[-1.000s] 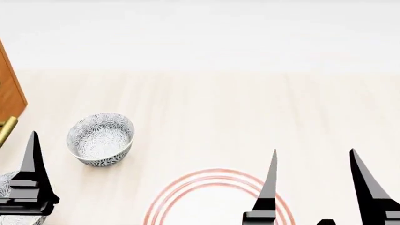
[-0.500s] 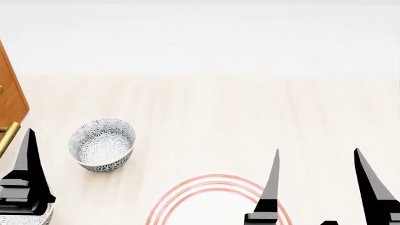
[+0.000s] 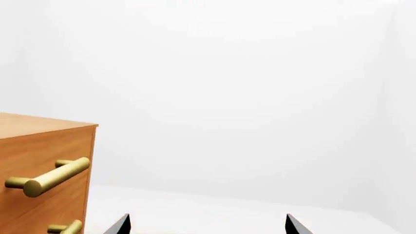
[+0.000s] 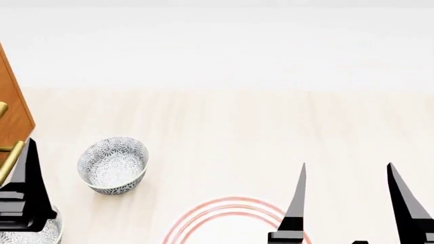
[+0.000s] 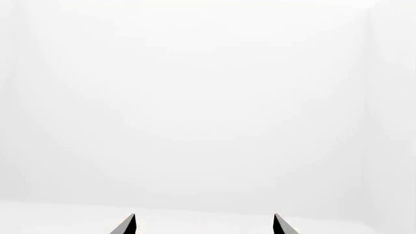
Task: Pick up the bowl and put it in the front on the plate.
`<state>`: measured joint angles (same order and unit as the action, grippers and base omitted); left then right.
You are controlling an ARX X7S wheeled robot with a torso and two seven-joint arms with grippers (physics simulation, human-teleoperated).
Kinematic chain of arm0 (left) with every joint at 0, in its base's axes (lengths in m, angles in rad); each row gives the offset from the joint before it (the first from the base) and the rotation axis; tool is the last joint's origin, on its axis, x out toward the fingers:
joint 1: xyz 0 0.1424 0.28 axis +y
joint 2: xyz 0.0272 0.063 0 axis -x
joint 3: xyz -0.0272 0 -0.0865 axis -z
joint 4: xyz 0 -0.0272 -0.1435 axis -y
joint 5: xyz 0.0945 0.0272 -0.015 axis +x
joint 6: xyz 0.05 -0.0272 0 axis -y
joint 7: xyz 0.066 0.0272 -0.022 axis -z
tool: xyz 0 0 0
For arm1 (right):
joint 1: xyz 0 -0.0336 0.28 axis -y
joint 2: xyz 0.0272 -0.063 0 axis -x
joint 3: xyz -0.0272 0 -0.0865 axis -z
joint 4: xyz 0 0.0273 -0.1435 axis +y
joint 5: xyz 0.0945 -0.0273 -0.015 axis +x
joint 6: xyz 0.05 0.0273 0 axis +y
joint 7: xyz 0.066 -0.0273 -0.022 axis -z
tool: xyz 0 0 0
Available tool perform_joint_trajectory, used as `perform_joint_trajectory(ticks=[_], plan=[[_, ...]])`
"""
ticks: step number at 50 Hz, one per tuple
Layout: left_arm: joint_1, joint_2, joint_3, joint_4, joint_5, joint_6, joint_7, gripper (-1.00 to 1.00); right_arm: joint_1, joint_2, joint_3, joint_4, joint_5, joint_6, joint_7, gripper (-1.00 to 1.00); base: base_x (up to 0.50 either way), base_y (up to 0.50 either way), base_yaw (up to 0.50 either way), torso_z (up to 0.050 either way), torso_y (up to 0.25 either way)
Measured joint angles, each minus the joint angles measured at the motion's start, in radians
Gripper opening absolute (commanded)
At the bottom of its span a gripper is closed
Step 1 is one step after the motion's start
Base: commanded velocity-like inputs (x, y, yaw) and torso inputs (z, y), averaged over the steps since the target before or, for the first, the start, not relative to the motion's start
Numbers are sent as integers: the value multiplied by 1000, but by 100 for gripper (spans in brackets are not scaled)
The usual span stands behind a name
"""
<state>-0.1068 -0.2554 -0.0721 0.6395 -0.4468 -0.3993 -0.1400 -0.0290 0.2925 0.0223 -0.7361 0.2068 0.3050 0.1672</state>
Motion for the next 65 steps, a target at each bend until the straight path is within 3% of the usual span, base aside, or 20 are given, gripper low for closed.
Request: perform_joint_trajectory(ticks=[10,27,65], plan=[[-37,-16,-17,15,-48,-60,-27,100,-1,6,-1,1,4,-1,6,100,0,0,0,49,0],[-153,-69,-37,69,-134,-190,-70,100,-8,18,3,-5,10,-7,15,100,0,0,0,0,-5],[-416,-222,83,46,-123,-383,-53,100,-6,41,-4,-17,10,3,33,100,0,0,0,5,-246]])
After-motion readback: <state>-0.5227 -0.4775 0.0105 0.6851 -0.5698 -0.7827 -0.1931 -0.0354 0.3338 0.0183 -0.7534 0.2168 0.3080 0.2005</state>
